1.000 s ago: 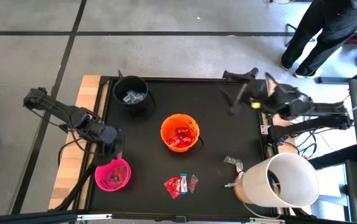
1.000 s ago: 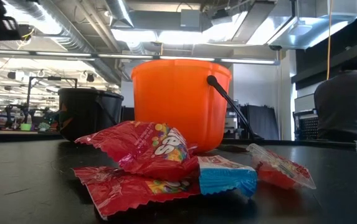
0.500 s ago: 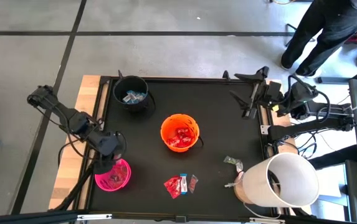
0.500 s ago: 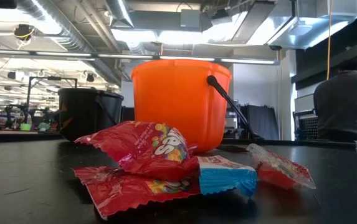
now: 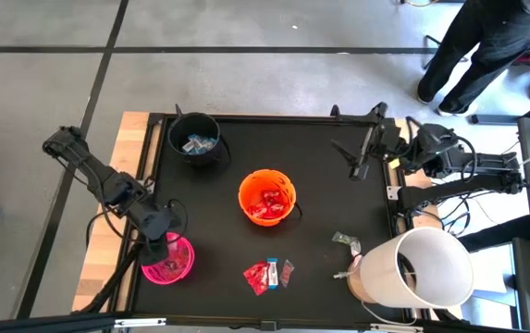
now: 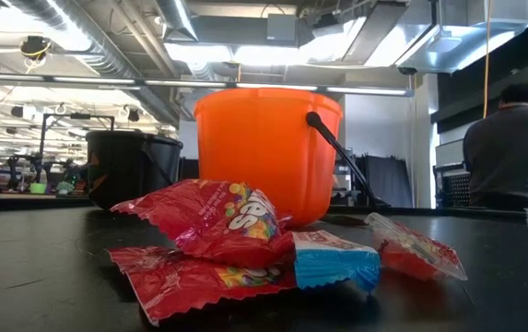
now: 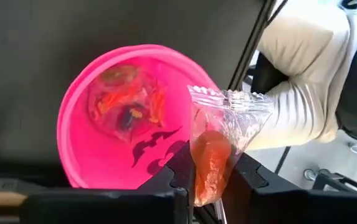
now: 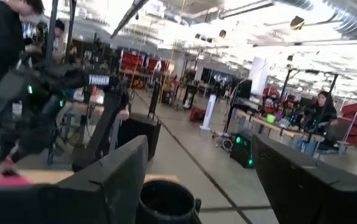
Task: Sort candy
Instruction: Put the transparent candy into the pink bucket
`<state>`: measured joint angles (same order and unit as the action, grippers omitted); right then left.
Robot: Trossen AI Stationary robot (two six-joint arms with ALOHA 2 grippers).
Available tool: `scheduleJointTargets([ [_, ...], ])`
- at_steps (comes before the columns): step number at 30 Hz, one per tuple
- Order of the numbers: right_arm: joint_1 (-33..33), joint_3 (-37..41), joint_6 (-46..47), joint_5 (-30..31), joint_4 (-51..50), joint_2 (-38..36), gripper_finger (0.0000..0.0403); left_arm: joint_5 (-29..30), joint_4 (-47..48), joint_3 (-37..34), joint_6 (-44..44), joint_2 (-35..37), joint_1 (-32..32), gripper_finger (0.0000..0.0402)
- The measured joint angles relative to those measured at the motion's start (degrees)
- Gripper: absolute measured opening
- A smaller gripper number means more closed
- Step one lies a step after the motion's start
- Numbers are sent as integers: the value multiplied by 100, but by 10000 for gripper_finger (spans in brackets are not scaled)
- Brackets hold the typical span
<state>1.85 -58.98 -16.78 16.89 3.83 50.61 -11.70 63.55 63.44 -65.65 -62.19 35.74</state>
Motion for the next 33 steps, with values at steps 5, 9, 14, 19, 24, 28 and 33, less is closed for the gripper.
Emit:
scheduleJointTargets([
  [5, 0, 2, -2, 0, -293, 77, 285, 61, -311, 0, 22, -4, 59, 41],
  [9, 0, 2, -4, 0, -547, 179, 285, 13, -292, 0, -257, -4, 59, 43],
  [14, 2, 2, -2, 0, -854, 296, 285, -33, -330, 0, -437, -4, 71, 44],
  [19, 0, 4, -2, 0, -1109, 433, 285, -112, -330, 0, -429, -4, 72, 45],
  [24, 1, 2, -2, 0, -1159, 596, 285, -88, -264, 0, -141, -4, 82, 45],
  [28, 2, 2, -2, 0, -1161, 734, 285, -22, 28, 0, -129, -4, 167, 47],
  [33, 2, 2, -2, 0, -1173, 891, 285, 212, 339, 0, -131, -4, 300, 78],
])
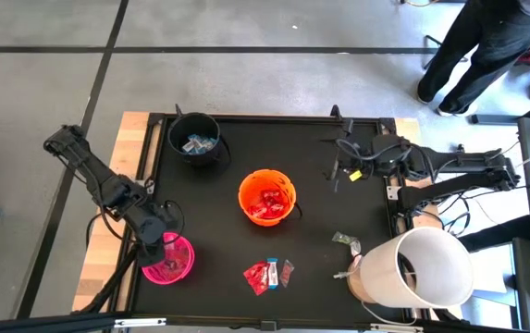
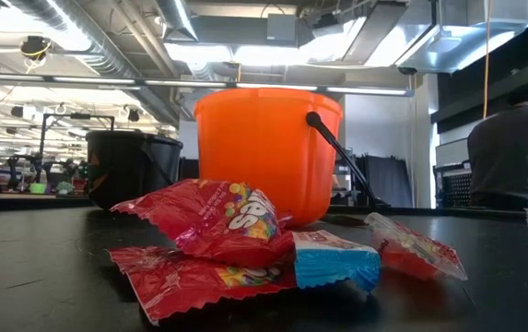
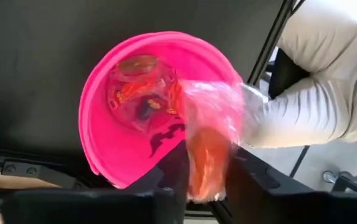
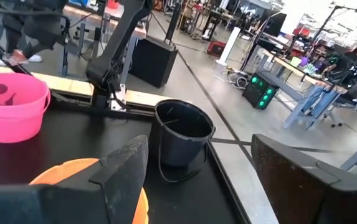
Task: Sort candy
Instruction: Put the transparent candy into the pink bucket, then put the red candy into the orange bucket
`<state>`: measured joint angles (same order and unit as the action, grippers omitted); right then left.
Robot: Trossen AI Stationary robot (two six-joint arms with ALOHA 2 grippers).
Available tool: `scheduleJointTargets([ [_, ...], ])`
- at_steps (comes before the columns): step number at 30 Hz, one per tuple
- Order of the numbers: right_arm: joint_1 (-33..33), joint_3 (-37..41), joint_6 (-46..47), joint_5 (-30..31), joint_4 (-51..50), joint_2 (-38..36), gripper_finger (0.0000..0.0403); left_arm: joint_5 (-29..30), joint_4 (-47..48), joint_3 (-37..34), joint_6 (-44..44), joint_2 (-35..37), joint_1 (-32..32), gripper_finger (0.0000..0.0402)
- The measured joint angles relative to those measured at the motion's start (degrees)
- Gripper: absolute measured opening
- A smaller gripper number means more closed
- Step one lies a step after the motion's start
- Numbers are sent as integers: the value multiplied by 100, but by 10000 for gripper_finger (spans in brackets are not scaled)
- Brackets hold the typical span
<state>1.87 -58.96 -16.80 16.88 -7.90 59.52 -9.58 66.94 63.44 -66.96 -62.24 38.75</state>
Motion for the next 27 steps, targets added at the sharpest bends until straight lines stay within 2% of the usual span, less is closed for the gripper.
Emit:
scheduleJointTargets([
  [9, 0, 0, 0, 0, 5, 306, 285, 55, 12, 0, -31, 0, 141, 192],
  [13, -1, 0, 0, 0, 10, 423, 285, 157, 10, 0, 44, 0, 141, 223],
  [17, 0, 0, 0, -1, 21, 531, 285, 161, -104, 0, 142, 0, 141, 226],
  [23, 0, 0, 0, -1, 1, 630, 285, 226, -462, 0, 276, 0, 141, 210],
  [27, 0, -2, 0, -2, 26, 649, 285, 547, -843, -2, 775, 0, 141, 200],
])
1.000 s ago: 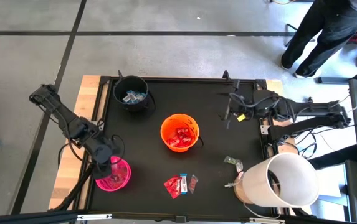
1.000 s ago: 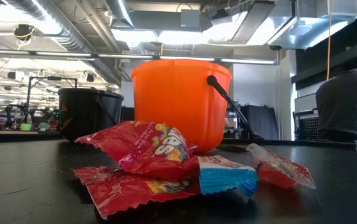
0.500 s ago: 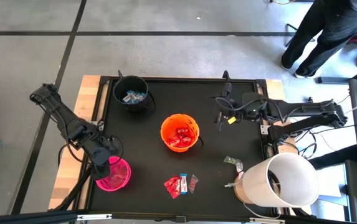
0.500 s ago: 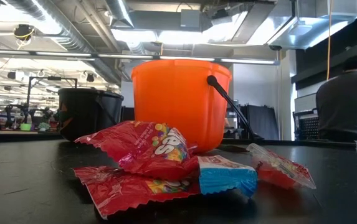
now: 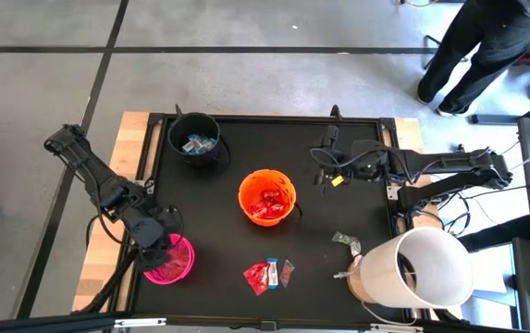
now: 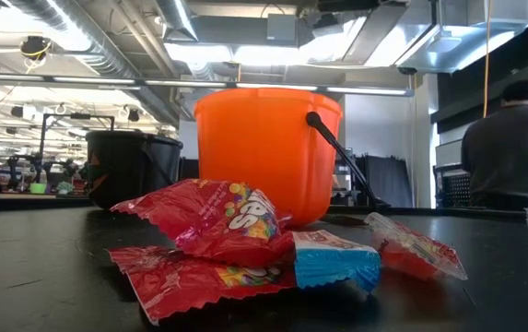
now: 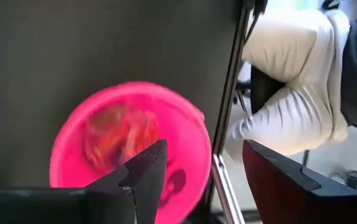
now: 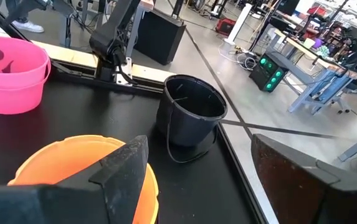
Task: Sort candy
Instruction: Put the red candy into the orange bucket
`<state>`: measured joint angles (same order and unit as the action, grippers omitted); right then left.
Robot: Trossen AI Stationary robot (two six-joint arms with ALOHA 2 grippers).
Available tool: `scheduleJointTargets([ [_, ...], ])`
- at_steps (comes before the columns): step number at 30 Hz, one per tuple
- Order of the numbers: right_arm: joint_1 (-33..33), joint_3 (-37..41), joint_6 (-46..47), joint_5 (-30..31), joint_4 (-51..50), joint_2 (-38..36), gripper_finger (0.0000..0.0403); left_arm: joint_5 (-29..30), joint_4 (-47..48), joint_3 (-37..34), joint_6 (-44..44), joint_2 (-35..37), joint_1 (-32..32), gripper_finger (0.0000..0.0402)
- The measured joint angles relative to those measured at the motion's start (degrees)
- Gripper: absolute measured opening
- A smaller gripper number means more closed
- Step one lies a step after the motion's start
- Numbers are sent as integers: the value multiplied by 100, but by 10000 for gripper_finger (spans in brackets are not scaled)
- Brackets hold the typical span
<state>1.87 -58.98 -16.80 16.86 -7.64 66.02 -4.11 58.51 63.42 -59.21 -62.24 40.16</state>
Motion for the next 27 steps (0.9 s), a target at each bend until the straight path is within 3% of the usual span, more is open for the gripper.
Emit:
scheduleJointTargets([
  [7, -1, 0, 0, 2, 10, -4, 285, 820, -250, 0, 973, 0, 0, 199],
  [10, 0, 0, 0, 0, 6, -4, 285, 1625, -248, 0, 1673, 0, -2, 199],
  [15, 0, 0, 0, 0, 9, -4, 285, 3502, -461, 0, 3400, 0, -132, 199],
  [18, 0, 0, 0, 2, 11, -4, 285, 4066, -1047, 0, 4433, 0, -371, 199],
  [20, 0, 0, 1, 1, 20, -4, 285, 3755, -1616, 0, 5191, 0, -571, 199],
  [24, -2, 0, 0, 0, 13, -7, 285, 1810, -2811, -2, 6772, 0, -1092, 198],
  [27, 0, 0, 28, 1, 32, -7, 285, 994, -2933, -2, 7270, 82, -1672, 198],
])
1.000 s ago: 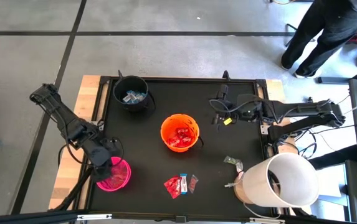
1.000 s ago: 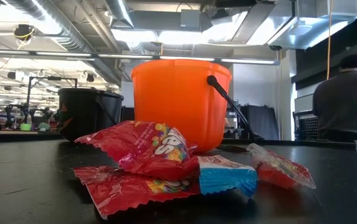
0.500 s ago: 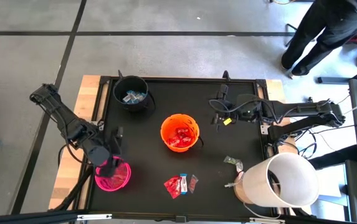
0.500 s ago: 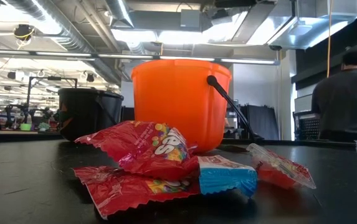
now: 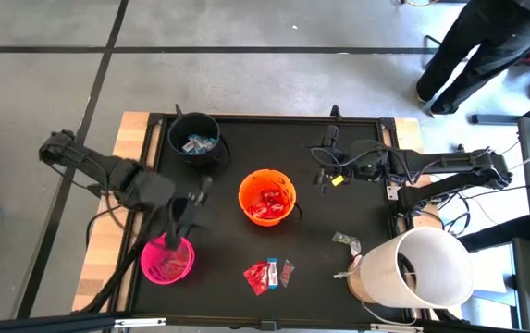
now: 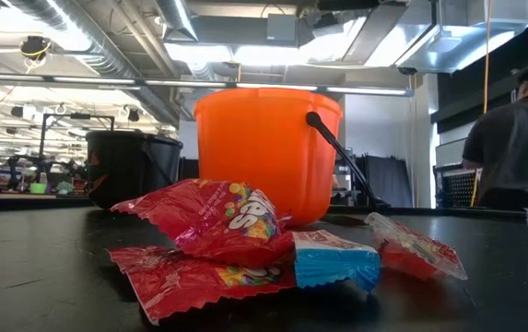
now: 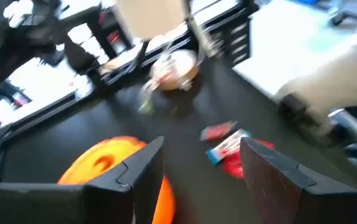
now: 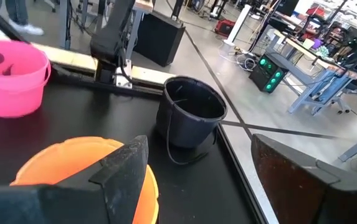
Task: Sort candy
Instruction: Put the red candy into the orange bucket
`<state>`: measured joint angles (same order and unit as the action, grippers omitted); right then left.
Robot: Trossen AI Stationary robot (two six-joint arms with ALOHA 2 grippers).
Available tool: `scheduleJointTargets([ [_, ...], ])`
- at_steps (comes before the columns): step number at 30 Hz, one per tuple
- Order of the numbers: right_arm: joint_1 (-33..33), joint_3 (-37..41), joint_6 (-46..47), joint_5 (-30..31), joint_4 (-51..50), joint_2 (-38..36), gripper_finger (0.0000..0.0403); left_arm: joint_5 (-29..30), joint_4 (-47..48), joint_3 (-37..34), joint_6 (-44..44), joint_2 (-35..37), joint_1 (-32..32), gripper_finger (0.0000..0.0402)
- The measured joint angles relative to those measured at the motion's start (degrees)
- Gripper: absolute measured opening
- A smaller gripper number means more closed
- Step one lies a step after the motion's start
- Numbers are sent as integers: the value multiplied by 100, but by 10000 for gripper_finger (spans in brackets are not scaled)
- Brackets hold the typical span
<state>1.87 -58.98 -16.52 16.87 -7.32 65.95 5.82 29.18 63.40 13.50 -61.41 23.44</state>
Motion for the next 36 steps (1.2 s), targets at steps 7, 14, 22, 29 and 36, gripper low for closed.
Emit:
scheduleJointTargets([
  [7, 0, 0, 253, -516, 135, 0, 285, -1232, -376, -455, 73, 359, -1265, 198],
  [14, 0, 0, 472, -1259, 255, 0, 285, -1996, -2604, -1475, 120, 138, -1468, 198],
  [22, 0, 2, 2495, -1725, 76, 57, 285, -2052, -3396, -1776, -31, -862, -1238, 198],
  [29, 4, 2, 2968, -2250, 152, 55, 285, -2023, -3420, -1319, 60, -1947, -720, 198],
  [36, -2, 2, 2958, -1379, 126, 56, 285, -1995, -3134, -662, 445, -3038, -426, 198],
])
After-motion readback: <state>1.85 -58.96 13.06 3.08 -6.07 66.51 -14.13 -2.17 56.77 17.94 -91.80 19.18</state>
